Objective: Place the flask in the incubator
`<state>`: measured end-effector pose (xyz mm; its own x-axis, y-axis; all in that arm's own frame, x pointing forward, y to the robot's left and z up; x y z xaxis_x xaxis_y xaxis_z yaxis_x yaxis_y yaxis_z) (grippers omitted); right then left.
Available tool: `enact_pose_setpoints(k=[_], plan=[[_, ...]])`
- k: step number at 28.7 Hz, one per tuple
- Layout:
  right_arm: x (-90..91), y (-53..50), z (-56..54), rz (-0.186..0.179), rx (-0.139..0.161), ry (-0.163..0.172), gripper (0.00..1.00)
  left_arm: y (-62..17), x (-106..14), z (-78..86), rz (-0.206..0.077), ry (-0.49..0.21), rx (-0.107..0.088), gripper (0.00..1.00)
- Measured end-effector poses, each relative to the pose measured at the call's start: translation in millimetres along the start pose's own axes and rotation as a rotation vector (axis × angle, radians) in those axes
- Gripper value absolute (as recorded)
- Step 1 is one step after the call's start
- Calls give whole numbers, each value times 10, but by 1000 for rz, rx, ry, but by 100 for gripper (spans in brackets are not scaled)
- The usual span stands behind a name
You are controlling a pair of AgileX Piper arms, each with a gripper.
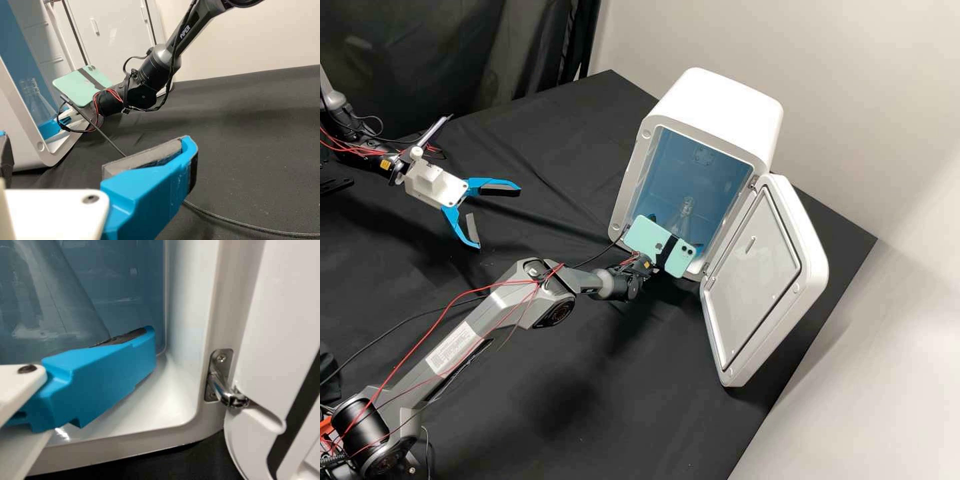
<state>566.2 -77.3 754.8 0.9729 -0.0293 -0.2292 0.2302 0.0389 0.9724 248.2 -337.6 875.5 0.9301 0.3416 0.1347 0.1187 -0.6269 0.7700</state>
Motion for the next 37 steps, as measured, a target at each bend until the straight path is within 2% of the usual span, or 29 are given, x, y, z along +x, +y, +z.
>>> enact_pose_setpoints(k=[14,18,22,24,28,30,33,35,36,37], plan=[[-1,9,-8,2,3,1,100,10,-3,1,4,0,1,100],[-12,67,-62,12,-1,10,100,25,-9,2,8,0,2,100],[-22,97,-62,17,-1,10,100,23,-9,2,6,0,2,100],[-34,99,-38,15,1,3,100,23,-9,2,6,0,2,100],[-114,138,-56,10,1,-8,100,23,-8,15,5,-5,2,100],[-173,186,-86,17,2,-1,100,22,-6,30,5,-10,3,100],[-271,282,-175,40,8,30,100,22,-6,35,5,-12,3,100],[-294,300,-203,45,6,38,100,22,-6,35,5,-12,3,100],[-334,336,-250,65,4,59,100,22,-6,35,5,-12,3,100],[-346,345,-262,69,6,63,100,22,-6,35,5,-12,3,100]])
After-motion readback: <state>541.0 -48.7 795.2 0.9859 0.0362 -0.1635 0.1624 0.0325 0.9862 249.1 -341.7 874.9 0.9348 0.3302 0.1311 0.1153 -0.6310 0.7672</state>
